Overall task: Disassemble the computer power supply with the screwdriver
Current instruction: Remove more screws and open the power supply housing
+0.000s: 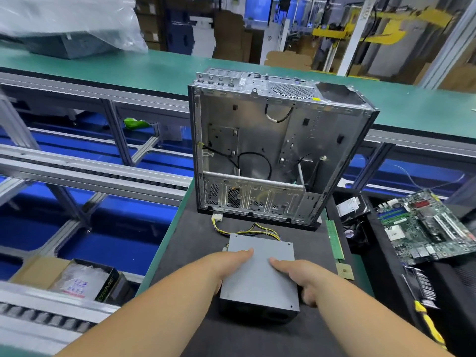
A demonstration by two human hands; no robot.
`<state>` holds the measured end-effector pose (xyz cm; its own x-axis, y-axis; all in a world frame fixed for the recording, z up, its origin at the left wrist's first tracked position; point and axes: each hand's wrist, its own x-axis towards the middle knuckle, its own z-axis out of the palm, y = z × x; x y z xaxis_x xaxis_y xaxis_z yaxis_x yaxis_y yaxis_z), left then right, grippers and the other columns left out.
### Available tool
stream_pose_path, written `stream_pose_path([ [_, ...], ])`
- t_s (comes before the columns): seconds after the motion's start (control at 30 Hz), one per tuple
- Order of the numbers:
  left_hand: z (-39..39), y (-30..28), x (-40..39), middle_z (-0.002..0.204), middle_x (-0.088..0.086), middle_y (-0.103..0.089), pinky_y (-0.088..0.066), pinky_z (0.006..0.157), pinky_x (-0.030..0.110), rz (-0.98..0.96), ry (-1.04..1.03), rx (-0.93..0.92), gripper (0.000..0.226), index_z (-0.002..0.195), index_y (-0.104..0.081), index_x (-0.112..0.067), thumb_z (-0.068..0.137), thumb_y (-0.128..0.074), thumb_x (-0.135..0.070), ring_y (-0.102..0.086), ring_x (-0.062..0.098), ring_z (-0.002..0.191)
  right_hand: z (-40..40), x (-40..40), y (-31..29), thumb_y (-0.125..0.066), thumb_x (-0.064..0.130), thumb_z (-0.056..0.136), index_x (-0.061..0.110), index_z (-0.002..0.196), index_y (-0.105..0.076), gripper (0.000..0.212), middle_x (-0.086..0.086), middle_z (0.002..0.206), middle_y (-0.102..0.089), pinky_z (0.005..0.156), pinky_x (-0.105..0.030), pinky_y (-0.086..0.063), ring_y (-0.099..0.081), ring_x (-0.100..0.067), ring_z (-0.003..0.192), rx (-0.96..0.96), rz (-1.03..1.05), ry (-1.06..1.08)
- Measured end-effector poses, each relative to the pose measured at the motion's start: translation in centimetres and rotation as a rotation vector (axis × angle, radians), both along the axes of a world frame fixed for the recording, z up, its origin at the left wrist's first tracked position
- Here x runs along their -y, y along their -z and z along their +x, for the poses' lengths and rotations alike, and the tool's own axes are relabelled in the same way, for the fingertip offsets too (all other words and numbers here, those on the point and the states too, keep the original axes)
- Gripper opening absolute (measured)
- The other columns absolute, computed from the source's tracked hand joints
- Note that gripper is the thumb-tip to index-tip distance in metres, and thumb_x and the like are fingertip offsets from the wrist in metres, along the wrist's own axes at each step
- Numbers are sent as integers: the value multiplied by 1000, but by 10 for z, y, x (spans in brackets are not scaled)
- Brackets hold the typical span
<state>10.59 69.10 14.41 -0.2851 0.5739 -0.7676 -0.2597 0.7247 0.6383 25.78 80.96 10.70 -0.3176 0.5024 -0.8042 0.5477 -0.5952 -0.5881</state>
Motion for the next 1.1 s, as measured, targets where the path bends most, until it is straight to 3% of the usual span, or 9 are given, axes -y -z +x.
stream_pose_path([
  [0.23,-2,-4,2,50,-18,-58,-37,29,11,-33,34,51,33,81,-50,-29,84,-66,-58,-52,-5,35,1,3,-5,-84,34,78,9,105,-71,39,-8,87,-78,59,-29,-56,-76,-23,73,-34,-24,-10],
  [0.3,-3,-5,2,73,-19,-51,-40,49,14,-41,40,47,40,83,-49,-30,79,-66,-66,-49,-3,56,1,4,-8,-85,34,76,10,106,-71,40,-7,88,-78,62,-30,-57,-76,-23,75,-48,-26,-18],
  [0.4,-7,4,2,126,-12,-52,-34,87,27,-3,31,49,65,120,-48,-31,74,-65,-74,-51,7,109,1,6,-11,-87,34,74,10,107,-72,44,-7,90,-78,72,-34,-59,-76,-24,80,-53,-22,-36],
  [0.5,-11,14,1,162,-4,-20,-18,116,41,-7,55,49,112,151,-30,-22,64,-64,-83,-20,19,148,2,7,-13,-91,35,68,10,107,-73,49,-8,92,-78,87,-41,-58,-76,-26,84,-38,-15,-57],
  [0.6,-12,15,0,163,-4,-18,-15,118,43,2,73,47,121,155,-23,-25,59,-63,-87,-16,23,150,4,7,-13,-95,35,58,10,107,-73,60,-9,93,-78,92,-44,-56,-76,-27,85,-48,-19,-63],
  [0.7,-11,12,-2,155,-6,-34,-26,104,34,25,53,50,101,145,-37,-29,64,-64,-82,-38,15,130,5,6,-14,-98,36,39,11,109,-73,78,-9,97,-77,97,-45,-54,-75,-28,90,-79,-22,-68],
  [0.83,-11,11,-6,125,-6,-55,-35,86,24,54,46,89,58,96,-56,-29,68,-64,-80,-54,5,84,3,4,-14,-97,39,34,12,110,-73,85,-9,99,-77,99,-44,-53,-74,-27,94,-97,3,-68],
  [0.97,-15,11,-6,157,-5,-31,-19,116,37,11,108,54,96,143,-44,-29,67,-57,-86,-34,16,142,3,2,-18,-94,39,44,11,112,-70,78,-11,98,-77,88,-43,-58,-75,-29,88,-100,-14,-17],
  [1.1,-18,11,-3,160,0,-29,-18,122,43,21,97,75,105,151,-35,-24,68,-57,-85,-26,20,147,7,2,-20,-86,43,70,12,113,-69,56,-10,97,-77,82,-40,-58,-76,-28,86,-103,-45,25],
])
